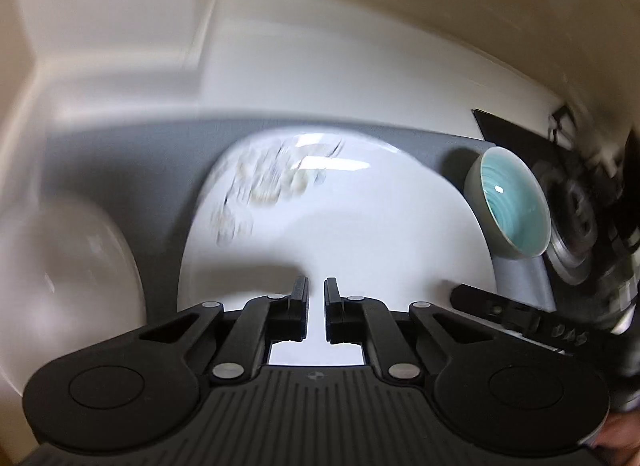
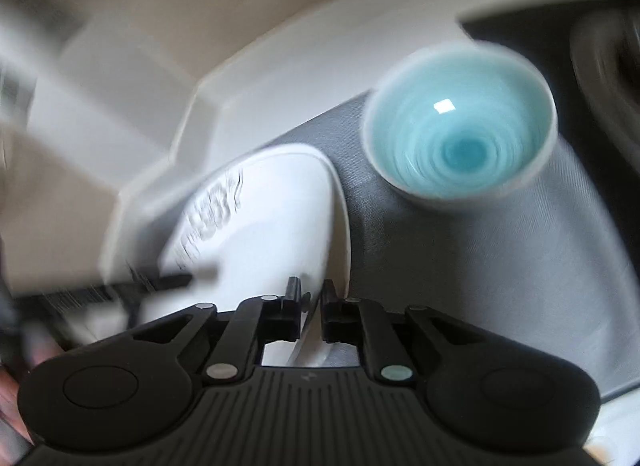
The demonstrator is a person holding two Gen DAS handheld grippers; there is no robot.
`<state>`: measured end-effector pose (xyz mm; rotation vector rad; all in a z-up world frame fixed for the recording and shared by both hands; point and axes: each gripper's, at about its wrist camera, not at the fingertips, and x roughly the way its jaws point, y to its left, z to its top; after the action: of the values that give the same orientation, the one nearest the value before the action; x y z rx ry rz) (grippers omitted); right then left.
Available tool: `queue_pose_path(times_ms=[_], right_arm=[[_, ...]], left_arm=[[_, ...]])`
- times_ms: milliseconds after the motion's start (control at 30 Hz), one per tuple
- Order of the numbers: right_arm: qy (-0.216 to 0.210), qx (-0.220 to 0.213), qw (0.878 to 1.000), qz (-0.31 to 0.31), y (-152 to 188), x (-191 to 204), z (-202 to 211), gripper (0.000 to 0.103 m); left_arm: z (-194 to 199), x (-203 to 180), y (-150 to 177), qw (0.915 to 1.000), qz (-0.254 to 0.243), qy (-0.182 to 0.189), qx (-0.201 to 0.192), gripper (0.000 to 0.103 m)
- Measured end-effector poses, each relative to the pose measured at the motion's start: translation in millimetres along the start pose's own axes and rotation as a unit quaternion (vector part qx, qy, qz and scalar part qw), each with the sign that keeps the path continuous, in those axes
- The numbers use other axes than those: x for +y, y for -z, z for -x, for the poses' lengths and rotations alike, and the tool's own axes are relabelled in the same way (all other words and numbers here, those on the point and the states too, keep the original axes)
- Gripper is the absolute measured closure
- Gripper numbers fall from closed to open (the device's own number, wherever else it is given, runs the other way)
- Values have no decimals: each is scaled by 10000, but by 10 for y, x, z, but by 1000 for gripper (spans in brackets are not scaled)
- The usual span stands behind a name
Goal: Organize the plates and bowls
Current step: 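Lower the plate onto the other white plate and open both grippers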
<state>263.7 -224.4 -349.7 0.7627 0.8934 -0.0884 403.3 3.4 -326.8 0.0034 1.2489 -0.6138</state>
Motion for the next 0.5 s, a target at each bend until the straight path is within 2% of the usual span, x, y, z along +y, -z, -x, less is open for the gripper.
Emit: queue_pose_path(times_ms=[33, 100, 200, 300, 367, 500], right_arm=[[-13, -61, 10000, 19, 4, -2, 8, 94], [-27, -68, 10000, 1, -12, -20, 12, 94], [26, -68, 9998, 188, -39, 13, 12, 94], [52, -46, 9996, 292, -63, 18, -1, 93], [98, -31, 9991, 399, -70, 49, -9, 93], [220, 74, 9983, 528, -72, 116, 17, 90]], left_arm=[[0, 35, 14, 10000, 5, 13, -17, 95], [27, 84, 48, 9995, -102, -256, -128, 95], [70, 203, 92, 9997, 97, -209, -108, 95], [122, 207, 123, 9988, -22, -449, -198, 95], [166, 177, 166, 9978, -157, -608, -202, 90], [364, 207, 336, 9974, -205, -581, -371, 78]])
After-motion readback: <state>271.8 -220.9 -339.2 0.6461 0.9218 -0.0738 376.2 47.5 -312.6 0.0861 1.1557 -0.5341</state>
